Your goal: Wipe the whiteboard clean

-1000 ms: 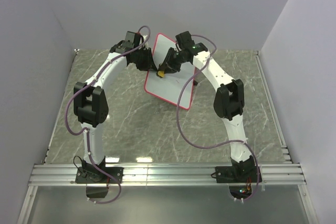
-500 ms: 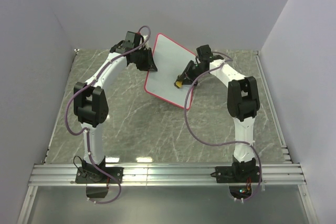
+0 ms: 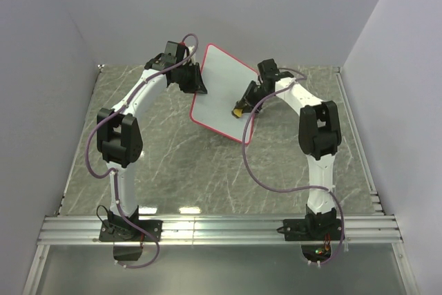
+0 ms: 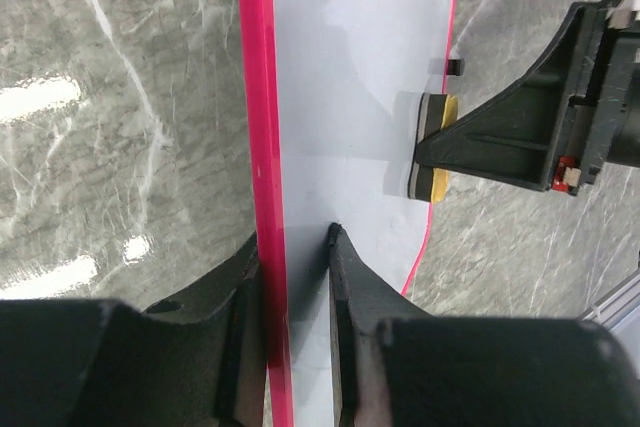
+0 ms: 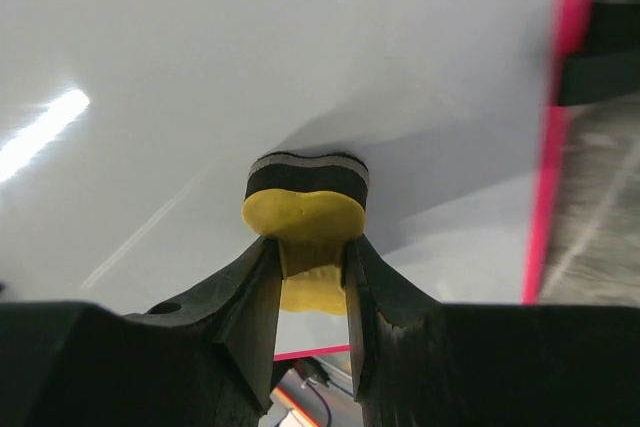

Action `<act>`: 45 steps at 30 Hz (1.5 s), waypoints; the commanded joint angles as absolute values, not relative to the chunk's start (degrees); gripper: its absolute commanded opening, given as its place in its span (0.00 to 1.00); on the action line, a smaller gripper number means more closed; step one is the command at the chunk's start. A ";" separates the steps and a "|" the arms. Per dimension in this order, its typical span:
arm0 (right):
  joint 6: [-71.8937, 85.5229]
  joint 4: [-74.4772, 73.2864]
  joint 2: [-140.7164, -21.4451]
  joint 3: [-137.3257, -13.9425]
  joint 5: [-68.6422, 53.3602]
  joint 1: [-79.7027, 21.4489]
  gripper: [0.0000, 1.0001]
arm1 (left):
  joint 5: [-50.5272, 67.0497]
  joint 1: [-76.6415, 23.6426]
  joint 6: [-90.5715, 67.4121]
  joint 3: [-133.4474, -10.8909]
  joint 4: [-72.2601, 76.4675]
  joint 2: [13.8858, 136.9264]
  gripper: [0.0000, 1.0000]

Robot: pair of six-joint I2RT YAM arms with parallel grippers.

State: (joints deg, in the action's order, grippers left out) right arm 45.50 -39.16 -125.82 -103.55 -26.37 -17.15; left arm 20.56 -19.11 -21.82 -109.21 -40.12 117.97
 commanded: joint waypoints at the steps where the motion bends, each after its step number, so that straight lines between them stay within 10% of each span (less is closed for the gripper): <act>1: 44.47 -41.75 -131.05 -96.42 -17.31 -16.44 0.00 | 22.68 -25.93 -16.17 -105.82 -47.72 122.08 0.00; 28: 46.49 -51.33 -138.78 -133.32 -25.22 -31.47 0.00 | 22.94 -25.93 -16.52 -106.00 -47.72 123.05 0.00; 45: 44.47 -60.02 -134.57 -119.63 -9.33 -25.14 0.00 | 22.41 -25.93 -16.17 -105.56 -47.64 121.82 0.00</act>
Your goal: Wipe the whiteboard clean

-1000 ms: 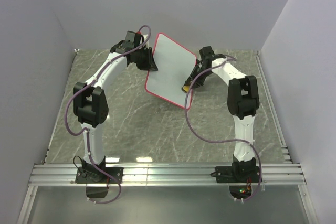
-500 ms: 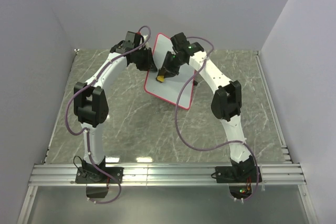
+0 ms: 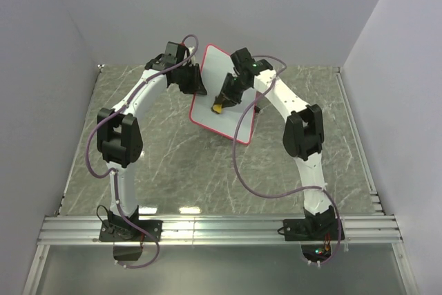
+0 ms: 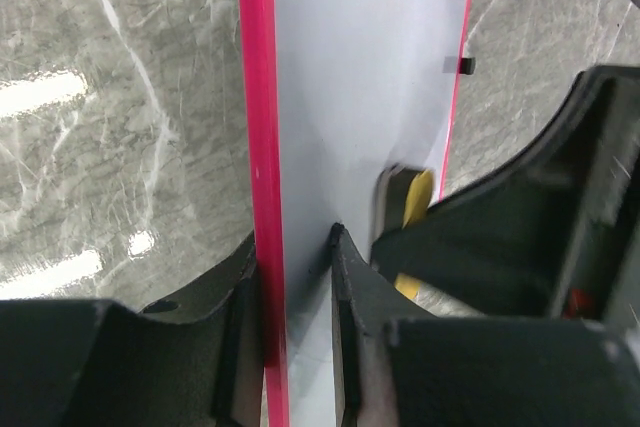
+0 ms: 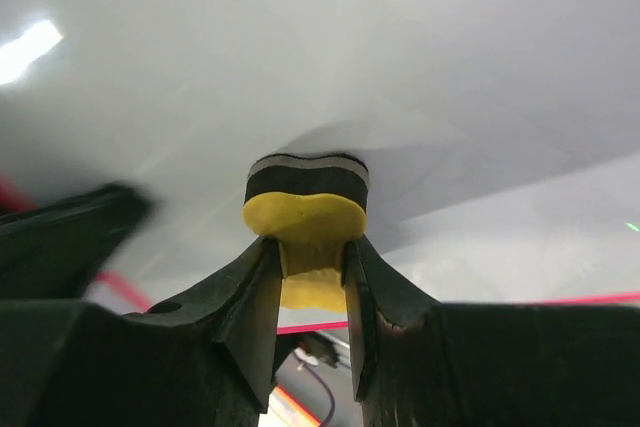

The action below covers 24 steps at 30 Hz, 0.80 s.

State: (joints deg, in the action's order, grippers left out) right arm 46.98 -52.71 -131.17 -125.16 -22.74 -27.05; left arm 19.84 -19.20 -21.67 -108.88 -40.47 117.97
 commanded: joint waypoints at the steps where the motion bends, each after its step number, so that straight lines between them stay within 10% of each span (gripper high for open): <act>1: 44.04 -60.38 -134.21 -117.18 -7.32 -24.53 0.00 | 22.41 -25.93 -16.17 -105.47 -47.64 121.82 0.00; 24: 37.27 -48.24 -111.71 -96.51 -3.97 -14.59 0.00 | 22.32 -25.93 -16.79 -109.33 -48.08 122.25 0.00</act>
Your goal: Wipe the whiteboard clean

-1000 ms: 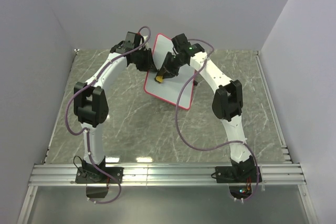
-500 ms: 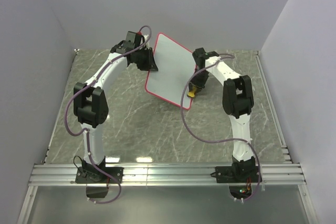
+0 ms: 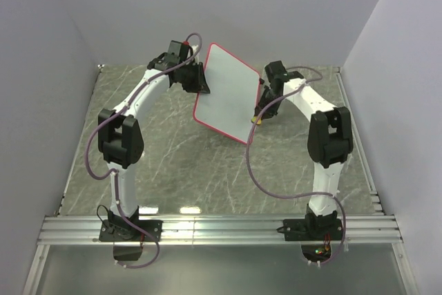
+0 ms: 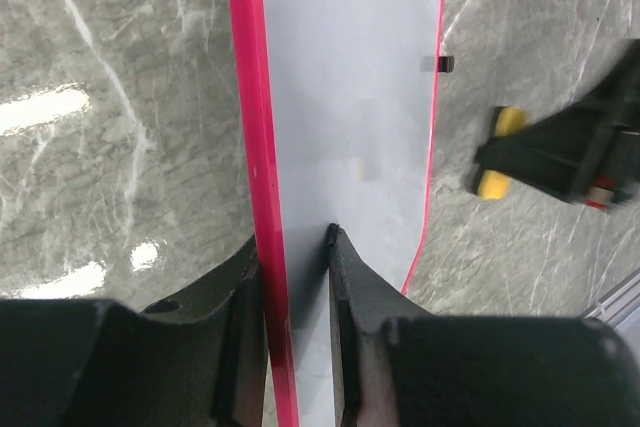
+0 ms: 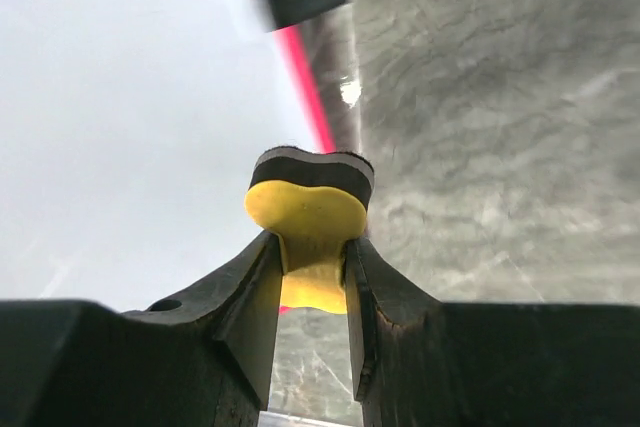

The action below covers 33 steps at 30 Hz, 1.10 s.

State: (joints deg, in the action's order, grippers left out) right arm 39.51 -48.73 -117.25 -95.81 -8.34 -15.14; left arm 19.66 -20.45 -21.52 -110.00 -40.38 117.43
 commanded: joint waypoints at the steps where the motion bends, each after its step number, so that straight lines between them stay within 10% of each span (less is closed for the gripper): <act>1: 36.48 -49.21 -111.45 -95.89 -2.56 -14.42 0.05 | 22.59 -25.93 -16.96 -109.68 -47.90 122.52 0.00; 7: 35.95 -51.24 -107.32 -84.92 5.62 -11.61 0.99 | 22.68 -25.58 -16.88 -112.32 -47.99 123.22 0.00; 33: 32.52 -54.58 -104.15 -74.71 9.40 -10.37 1.00 | 35.15 -17.67 -25.65 -122.34 -39.73 126.82 0.01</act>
